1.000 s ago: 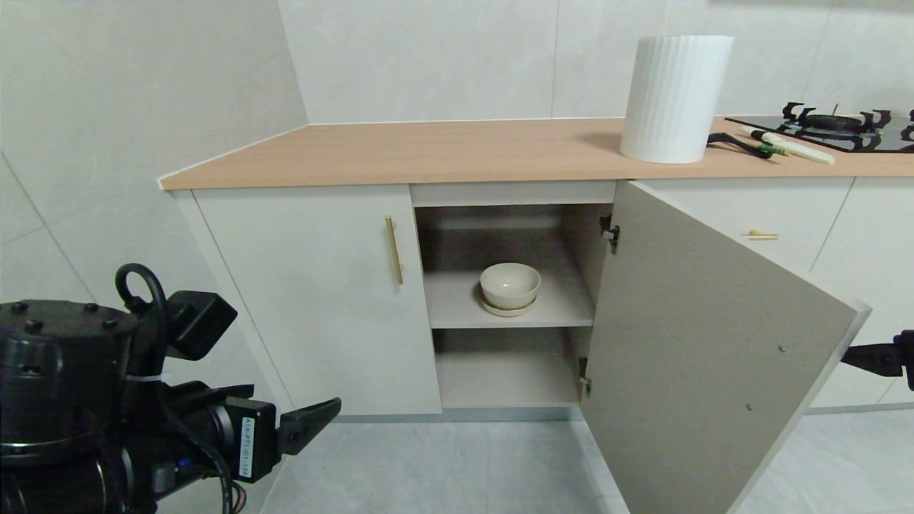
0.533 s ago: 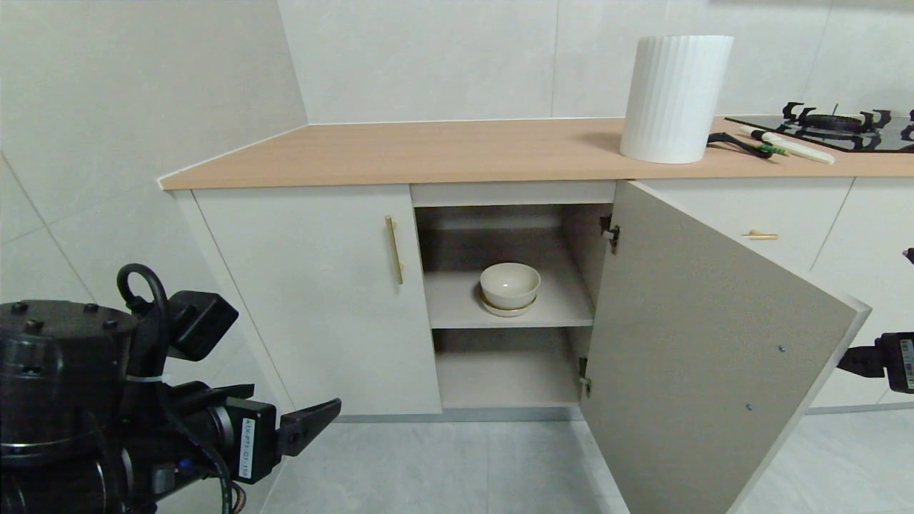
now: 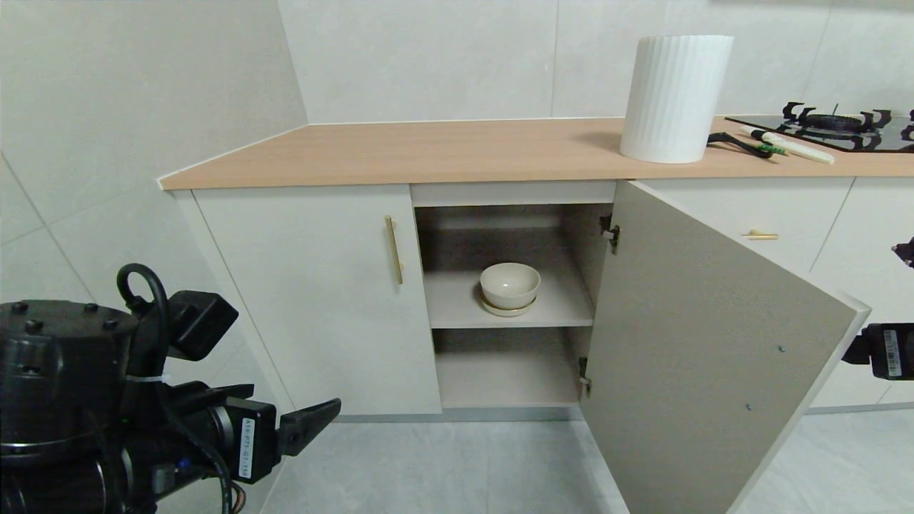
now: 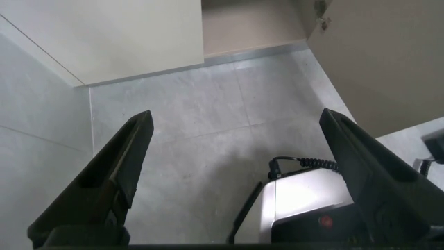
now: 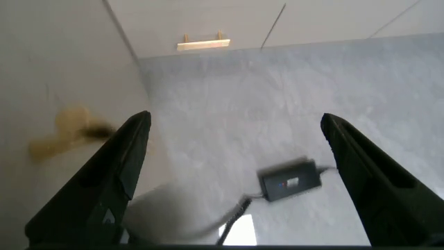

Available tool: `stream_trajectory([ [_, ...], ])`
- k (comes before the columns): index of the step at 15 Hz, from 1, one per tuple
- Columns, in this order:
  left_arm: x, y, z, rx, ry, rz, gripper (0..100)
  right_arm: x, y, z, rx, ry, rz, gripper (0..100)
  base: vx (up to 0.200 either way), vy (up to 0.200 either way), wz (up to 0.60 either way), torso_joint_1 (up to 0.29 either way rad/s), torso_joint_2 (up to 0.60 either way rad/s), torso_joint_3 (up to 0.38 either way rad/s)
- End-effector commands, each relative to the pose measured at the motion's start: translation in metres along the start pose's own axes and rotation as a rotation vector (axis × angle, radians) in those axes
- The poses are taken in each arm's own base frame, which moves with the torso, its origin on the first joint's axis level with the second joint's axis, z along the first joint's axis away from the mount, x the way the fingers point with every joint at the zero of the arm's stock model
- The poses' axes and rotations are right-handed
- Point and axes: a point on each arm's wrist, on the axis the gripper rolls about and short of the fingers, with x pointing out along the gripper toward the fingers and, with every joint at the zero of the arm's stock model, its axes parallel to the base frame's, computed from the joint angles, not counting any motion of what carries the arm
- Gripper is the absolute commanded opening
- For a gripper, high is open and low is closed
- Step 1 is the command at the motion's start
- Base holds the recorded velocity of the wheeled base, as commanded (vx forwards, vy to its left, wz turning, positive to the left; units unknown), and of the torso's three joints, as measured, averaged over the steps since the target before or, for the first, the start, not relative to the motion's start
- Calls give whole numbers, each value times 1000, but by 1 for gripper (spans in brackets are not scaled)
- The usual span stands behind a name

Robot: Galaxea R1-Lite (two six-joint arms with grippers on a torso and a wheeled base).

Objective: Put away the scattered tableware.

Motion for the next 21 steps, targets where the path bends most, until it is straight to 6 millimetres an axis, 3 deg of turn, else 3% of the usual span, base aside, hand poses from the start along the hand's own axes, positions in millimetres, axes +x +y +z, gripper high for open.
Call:
stream_trajectory([
  [1,0,0,0,-1,-1,0,100,3,2,-4,-6,15,9,100,0,0,0,0,0,0],
  [6,0,0,0,-1,0,0,100,-2,18,-5,-1,7,102,100,0,0,0,0,0,0],
  [10,0,0,0,1,-1,0,100,-6,52,-15,-25,27,233,100,0,0,0,0,0,0],
  [21,-1,0,1,-2,-7,0,100,-9,100,-21,38,6,411,100,0,0,0,0,0,0],
])
